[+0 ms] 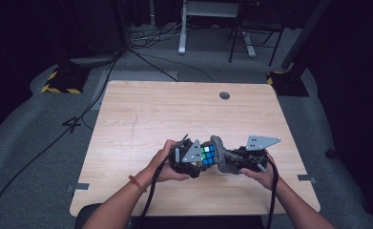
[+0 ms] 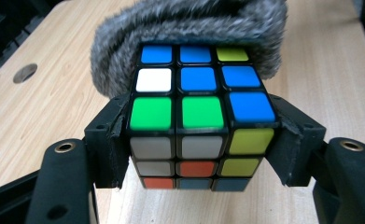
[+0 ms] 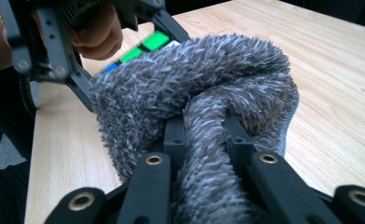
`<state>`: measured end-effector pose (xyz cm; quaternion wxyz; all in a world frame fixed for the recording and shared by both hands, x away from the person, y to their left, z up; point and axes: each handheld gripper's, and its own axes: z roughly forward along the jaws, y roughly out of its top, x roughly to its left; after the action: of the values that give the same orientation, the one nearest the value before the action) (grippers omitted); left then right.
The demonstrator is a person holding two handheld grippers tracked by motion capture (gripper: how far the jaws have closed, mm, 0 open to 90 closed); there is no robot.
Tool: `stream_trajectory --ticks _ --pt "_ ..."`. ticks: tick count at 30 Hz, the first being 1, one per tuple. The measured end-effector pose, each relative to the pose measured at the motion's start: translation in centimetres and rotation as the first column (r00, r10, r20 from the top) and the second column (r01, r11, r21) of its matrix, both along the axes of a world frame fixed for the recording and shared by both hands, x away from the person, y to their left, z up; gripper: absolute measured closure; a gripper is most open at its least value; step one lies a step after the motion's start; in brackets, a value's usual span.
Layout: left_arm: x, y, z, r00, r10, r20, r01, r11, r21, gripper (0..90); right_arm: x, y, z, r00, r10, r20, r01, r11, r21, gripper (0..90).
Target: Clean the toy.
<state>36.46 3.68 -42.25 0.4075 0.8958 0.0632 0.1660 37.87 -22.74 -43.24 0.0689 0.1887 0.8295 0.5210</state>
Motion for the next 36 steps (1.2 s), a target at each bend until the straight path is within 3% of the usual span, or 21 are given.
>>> stream_trajectory --ticks 6,8,13,17,19,25,32,36 --pt "0.5 -0.7 -1.0 0.9998 0.010 -0.015 -0.009 0.9983 0.058 32.9 -0.4 0.6 0.4 0.9996 0.011 0.026 -0.011 0.9999 0.005 76.4" --pt "0.5 -0.6 -1.0 0.9994 0.008 -0.033 -0.006 0.9988 0.049 33.1 -0.6 0.8 0.5 0.9989 0.008 0.045 -0.007 0.9999 -0.012 76.4" --pt "0.3 -0.2 -0.2 1.0000 0.000 -0.008 0.000 0.9998 0.018 33.5 -0.8 0.7 1.0 0.9969 -0.008 0.079 0.010 0.9996 -0.025 76.5" --pt "0.1 0.0 0.2 0.9999 -0.008 -0.011 0.008 1.0000 0.000 33.5 -0.9 0.7 0.9 0.9946 -0.028 0.100 0.034 0.9977 -0.058 76.5" --pt "0.0 0.1 0.4 0.9999 -0.011 -0.007 0.011 0.9999 0.005 33.5 -0.8 0.8 0.5 0.9952 -0.036 0.091 0.043 0.9962 -0.076 76.5" --pt "-0.2 0.6 1.0 0.9998 -0.019 -0.009 0.018 0.9993 -0.034 33.5 -0.5 1.0 0.1 0.9954 -0.046 0.083 0.056 0.9911 -0.120 76.5" --pt "-0.4 1.2 1.7 0.9997 -0.024 -0.009 0.024 0.9975 -0.067 33.6 0.2 1.0 -1.1 0.9969 -0.060 0.051 0.070 0.9747 -0.212 76.4" --pt "-0.5 1.4 2.0 0.9999 -0.016 0.000 0.016 0.9986 -0.051 33.5 0.3 1.0 -1.3 0.9968 -0.063 0.051 0.073 0.9668 -0.245 76.4"
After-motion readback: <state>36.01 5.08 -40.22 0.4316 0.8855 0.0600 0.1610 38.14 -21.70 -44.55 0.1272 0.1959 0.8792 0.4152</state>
